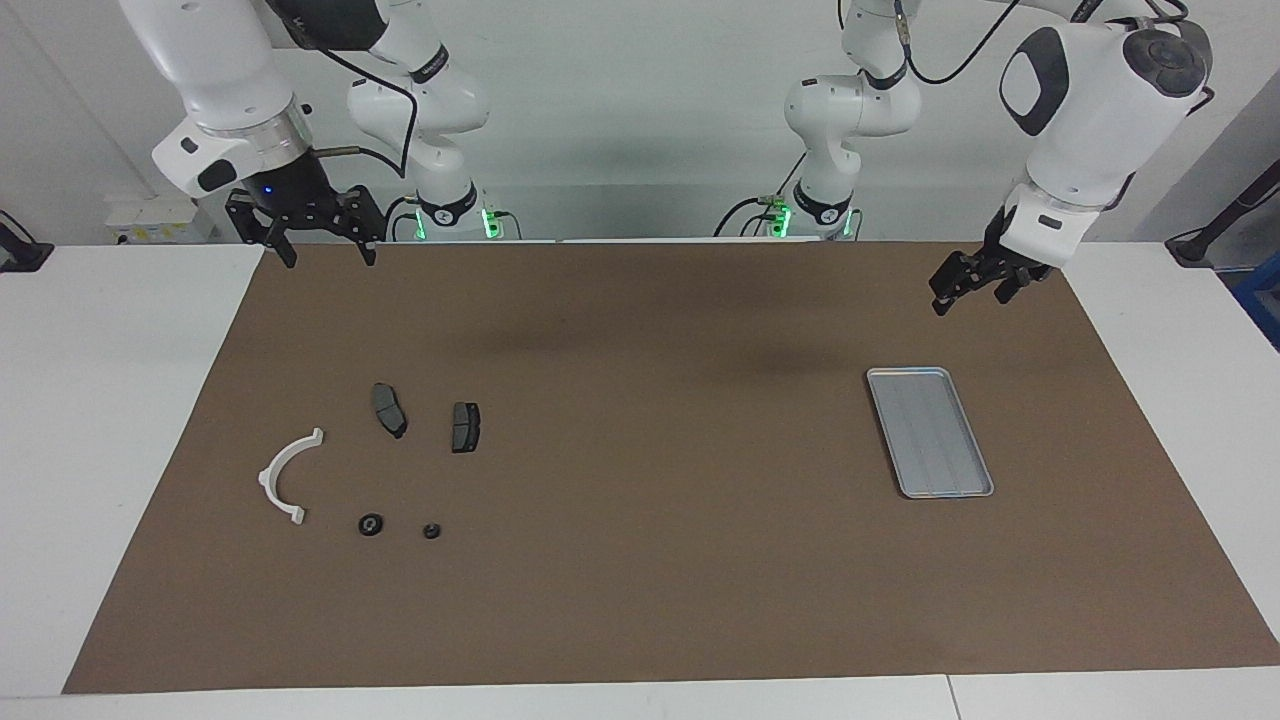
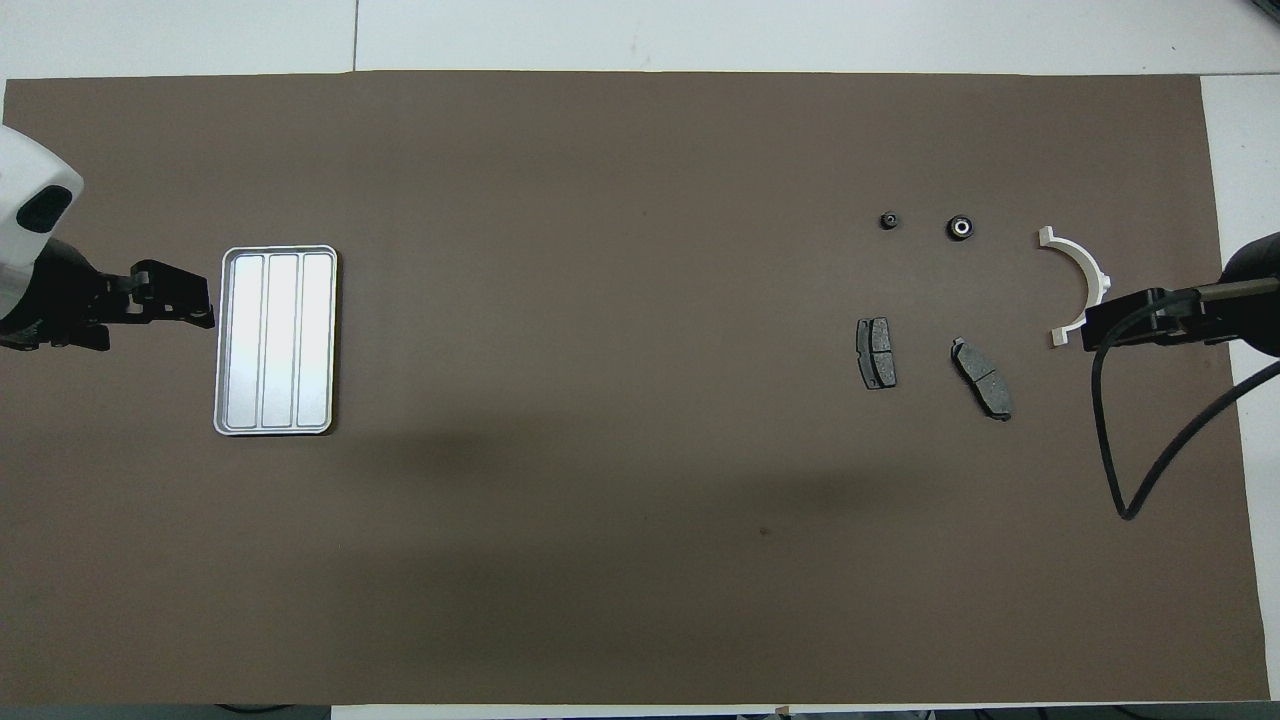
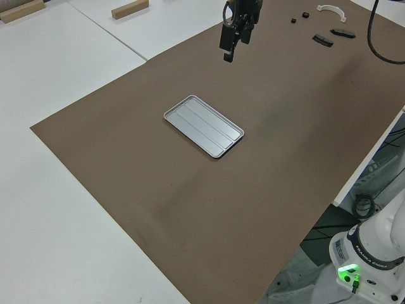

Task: Pick bearing gear from pile to tray

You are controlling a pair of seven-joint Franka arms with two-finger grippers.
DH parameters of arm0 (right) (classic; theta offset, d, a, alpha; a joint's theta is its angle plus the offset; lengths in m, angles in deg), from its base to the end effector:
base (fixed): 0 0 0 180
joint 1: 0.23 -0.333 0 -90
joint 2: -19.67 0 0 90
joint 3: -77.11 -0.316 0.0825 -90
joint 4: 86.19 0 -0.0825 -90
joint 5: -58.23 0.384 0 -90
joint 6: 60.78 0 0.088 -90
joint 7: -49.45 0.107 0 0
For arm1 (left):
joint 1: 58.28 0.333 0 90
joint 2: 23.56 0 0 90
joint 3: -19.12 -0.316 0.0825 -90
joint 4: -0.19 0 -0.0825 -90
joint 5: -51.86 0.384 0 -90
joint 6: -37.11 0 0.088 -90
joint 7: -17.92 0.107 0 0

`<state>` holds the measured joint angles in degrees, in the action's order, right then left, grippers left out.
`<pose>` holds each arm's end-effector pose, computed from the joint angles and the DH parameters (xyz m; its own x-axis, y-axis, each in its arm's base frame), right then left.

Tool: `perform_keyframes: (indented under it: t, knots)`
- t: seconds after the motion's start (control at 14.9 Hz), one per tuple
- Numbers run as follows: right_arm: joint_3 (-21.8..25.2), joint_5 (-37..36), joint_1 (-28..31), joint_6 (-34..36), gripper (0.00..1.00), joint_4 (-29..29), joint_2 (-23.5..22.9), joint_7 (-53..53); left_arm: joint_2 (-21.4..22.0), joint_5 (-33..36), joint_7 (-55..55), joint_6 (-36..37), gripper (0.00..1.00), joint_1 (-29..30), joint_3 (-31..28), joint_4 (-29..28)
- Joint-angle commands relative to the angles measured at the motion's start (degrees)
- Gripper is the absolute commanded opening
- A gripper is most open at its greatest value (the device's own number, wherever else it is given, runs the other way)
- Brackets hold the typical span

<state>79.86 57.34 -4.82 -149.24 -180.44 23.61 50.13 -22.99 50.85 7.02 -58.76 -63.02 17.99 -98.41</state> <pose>0.5294 0.0144 0.6245 0.9993 0.0200 -0.0322 0.0204 -0.9997 0.0126 0.5538 -0.0366 0.5676 0.9909 0.1287 -0.0404 0.1292 -0.9916 0.0102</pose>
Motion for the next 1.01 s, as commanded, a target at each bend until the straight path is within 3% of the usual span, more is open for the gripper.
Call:
perform_keyframes:
  t: [0.0,0.94]
  knots:
    - [-0.5,0.1,0.9,-0.1,1.00,-0.4,0.3,0.6,0.8,0.3,0.4,0.6,1.00,0.3,0.3,-0.4]
    - [-0.7,0.4,0.5,-0.9,1.00,-0.8,1.6,-0.1,0.7,0.4,0.4,0.6,1.00,0.3,0.3,-0.4]
